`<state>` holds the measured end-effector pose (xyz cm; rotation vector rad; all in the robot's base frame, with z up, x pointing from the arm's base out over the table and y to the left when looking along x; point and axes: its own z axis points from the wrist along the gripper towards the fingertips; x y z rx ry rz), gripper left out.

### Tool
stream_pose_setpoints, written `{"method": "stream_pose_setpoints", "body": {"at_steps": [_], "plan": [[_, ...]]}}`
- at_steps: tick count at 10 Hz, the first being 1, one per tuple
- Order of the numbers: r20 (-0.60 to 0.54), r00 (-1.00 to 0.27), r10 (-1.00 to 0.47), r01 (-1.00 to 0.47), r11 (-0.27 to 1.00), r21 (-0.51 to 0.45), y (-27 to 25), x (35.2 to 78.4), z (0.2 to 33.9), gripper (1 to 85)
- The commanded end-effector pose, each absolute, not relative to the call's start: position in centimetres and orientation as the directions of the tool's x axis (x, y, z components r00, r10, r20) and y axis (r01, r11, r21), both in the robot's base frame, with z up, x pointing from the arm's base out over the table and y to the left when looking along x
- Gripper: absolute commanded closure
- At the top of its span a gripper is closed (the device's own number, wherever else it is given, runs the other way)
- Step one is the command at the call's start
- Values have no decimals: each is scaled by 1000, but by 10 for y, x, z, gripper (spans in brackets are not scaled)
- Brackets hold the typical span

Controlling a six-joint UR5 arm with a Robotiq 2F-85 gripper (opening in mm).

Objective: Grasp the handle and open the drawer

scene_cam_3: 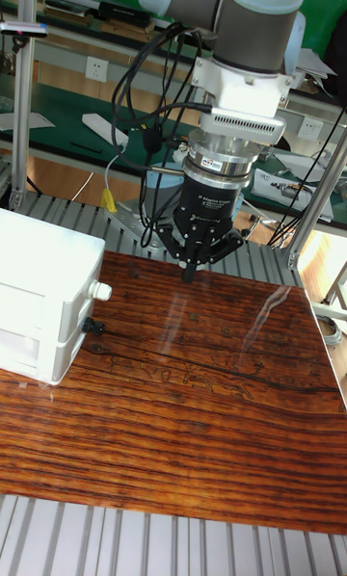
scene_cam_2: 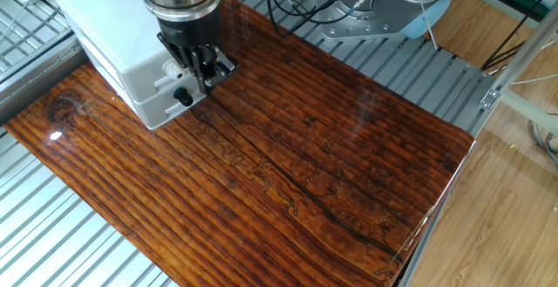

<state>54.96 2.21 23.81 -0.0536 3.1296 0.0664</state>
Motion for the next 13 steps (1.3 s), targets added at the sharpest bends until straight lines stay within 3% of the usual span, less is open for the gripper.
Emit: {"method": "stream_pose_setpoints", "body": {"at_steps": [1, 3, 5, 7, 9, 11, 13], "plan": [[-68, -997, -37, -40, 998, 38, 21, 564, 240, 837], [-168, -983, -76, -81, 996, 24, 20, 590, 243, 837], [-110, -994, 16, 4, 995, 104, 37, 576, 242, 837], [-108, -992, -70, -75, 996, 44, 24, 574, 241, 837], [-5, -986, -168, -167, 983, -78, -4, 553, 237, 837], [47, -953, -298, -301, 950, -88, -9, 541, 237, 750], [107, -874, -474, -485, 864, -137, -29, 537, 240, 720]]}}
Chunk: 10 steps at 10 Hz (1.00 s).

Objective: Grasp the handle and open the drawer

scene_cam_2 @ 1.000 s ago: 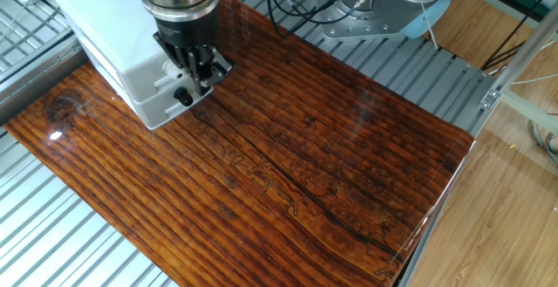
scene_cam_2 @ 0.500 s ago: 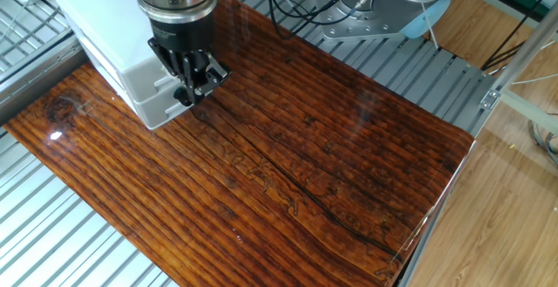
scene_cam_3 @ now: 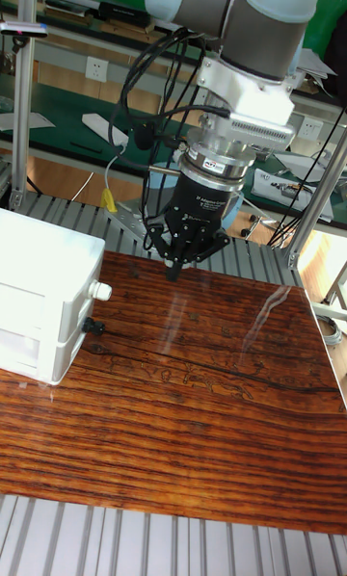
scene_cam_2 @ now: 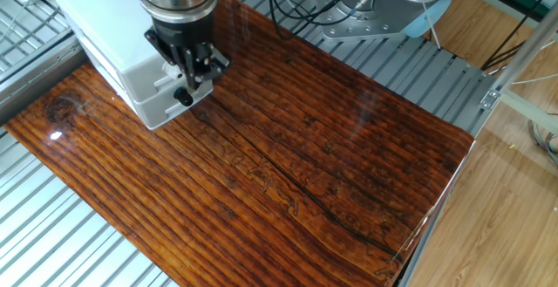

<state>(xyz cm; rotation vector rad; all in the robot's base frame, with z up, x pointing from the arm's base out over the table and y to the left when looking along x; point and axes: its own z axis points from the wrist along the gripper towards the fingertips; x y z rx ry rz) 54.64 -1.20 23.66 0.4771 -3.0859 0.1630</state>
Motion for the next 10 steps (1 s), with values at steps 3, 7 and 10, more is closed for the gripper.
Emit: {"method": "stream_pose_setpoints", "body": {"at_steps": [3, 7, 10], "plan": [[137, -750, -648, -662, 733, -157, -46, 536, 233, 640], [170, -525, -834, -848, 495, -191, -70, 538, 218, 537], [91, -498, -862, -863, 482, -152, -70, 533, 197, 473]]}}
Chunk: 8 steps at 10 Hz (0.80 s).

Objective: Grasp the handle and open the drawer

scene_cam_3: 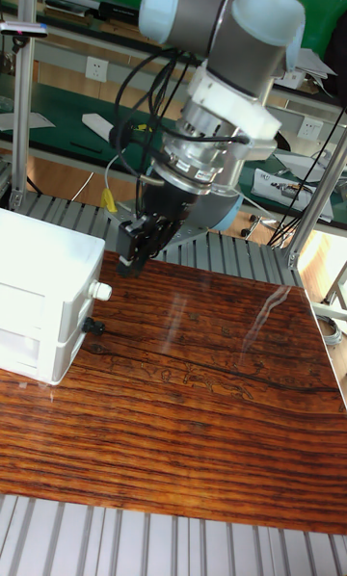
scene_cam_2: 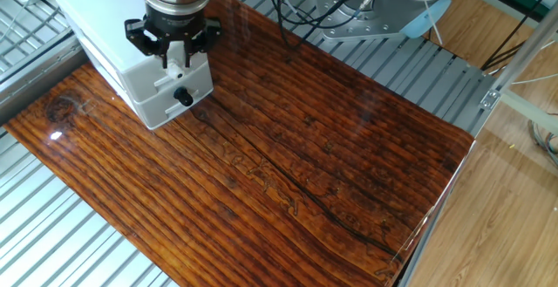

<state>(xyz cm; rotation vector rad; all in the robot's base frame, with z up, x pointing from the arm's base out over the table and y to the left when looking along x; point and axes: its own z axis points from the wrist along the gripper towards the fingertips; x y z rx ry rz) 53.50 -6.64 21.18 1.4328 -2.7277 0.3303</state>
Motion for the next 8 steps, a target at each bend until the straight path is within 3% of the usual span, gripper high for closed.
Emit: {"method": "stream_pose_setpoints", "body": {"at_steps": [1, 8], "plan": [[103, -463, -881, -881, 444, -165, -78, 534, 194, 443], [63, -435, -898, -894, 422, -154, -87, 532, 174, 403]]}}
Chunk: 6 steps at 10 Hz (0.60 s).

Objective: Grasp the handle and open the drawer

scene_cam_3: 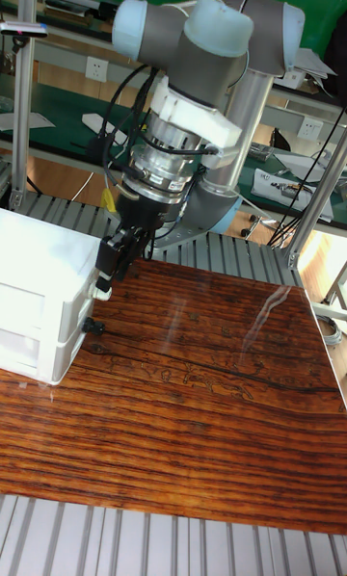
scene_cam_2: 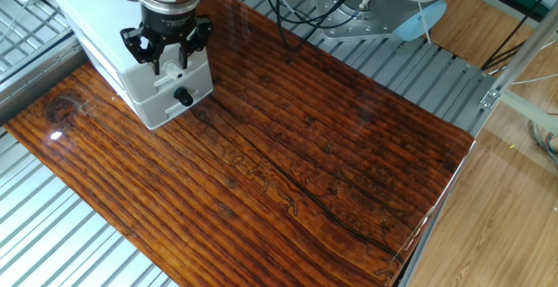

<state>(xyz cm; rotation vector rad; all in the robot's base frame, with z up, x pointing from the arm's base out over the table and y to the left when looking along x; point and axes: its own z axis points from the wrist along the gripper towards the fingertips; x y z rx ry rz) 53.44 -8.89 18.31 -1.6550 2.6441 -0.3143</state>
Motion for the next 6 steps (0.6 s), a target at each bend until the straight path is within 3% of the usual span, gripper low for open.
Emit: {"method": "stream_pose_setpoints", "body": {"at_steps": [1, 6], "plan": [[53, -437, -898, -894, 426, -141, -85, 529, 171, 397], [45, -410, -911, -905, 400, -142, -88, 529, 162, 390]]}}
